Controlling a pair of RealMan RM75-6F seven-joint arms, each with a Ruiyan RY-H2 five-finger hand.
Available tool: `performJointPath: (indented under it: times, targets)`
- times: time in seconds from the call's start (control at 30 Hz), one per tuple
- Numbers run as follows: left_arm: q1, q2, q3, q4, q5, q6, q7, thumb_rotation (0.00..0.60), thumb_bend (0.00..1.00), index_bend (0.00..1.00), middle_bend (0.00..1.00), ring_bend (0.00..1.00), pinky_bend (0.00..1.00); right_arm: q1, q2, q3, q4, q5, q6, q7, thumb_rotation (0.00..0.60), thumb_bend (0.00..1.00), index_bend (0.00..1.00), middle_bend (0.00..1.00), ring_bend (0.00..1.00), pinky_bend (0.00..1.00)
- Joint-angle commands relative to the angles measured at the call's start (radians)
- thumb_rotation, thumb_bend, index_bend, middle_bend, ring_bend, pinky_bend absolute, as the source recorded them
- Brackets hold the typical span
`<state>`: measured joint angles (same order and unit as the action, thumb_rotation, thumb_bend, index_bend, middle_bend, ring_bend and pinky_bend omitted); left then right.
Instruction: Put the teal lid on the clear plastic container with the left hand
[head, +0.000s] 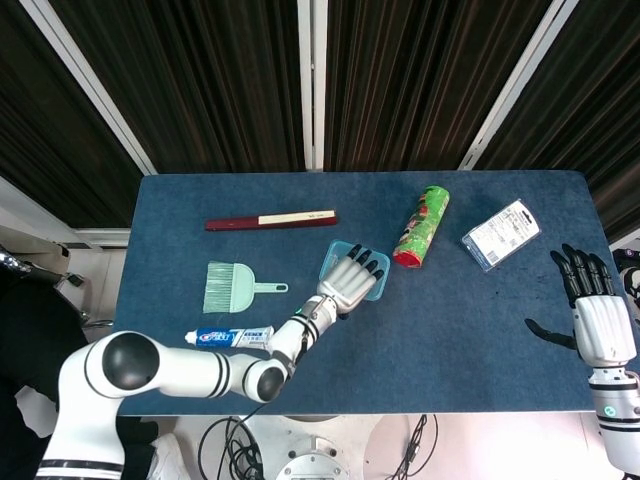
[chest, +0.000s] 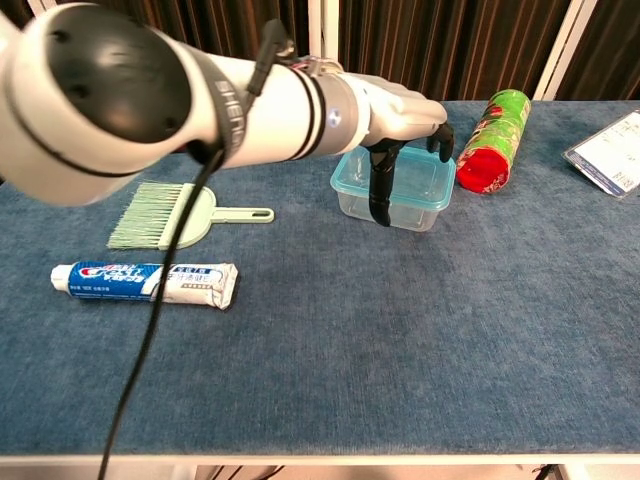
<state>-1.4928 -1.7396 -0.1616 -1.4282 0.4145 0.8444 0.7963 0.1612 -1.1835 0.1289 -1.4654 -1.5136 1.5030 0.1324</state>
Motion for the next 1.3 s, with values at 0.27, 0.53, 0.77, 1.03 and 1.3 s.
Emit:
performJointPath:
  times: [0.27,0.53,0.77,1.03,1.3]
  targets:
    - [0.282,0.221,0.015,-0.256,0.240,0.263,-0.266,0.600,0.00,0.19,0.11,0.01,0.05,0.012,0.044,-0.010,-0.015,0.013,-0.057,0.039,0.600,0.03,0.00,0.00,0.00,0.00]
    - [0.556,0.394,0.147,-0.330,0.438,0.440,-0.448,0.600,0.00,0.21,0.12,0.01,0.05,0.035,0.048,-0.003,0.014,0.020,-0.092,0.087,0.600,0.03,0.00,0.05,0.00,0.00]
    - [0.817,0.456,0.265,-0.252,0.633,0.684,-0.563,0.600,0.00,0.22,0.13,0.01,0.04,0.028,0.047,-0.002,0.036,0.018,-0.072,0.113,0.600,0.03,0.00,0.07,0.00,0.00]
    - [1.071,0.562,0.368,-0.289,0.719,0.839,-0.621,0.600,0.00,0.22,0.13,0.01,0.01,-0.008,0.032,-0.007,0.035,0.028,-0.018,0.083,0.600,0.03,0.00,0.04,0.00,0.00]
    - [1.249,0.574,0.396,-0.331,0.805,0.950,-0.615,0.600,0.00,0.20,0.13,0.01,0.00,-0.086,0.022,-0.031,-0.005,0.078,0.029,0.030,0.600,0.03,0.00,0.00,0.00,0.00]
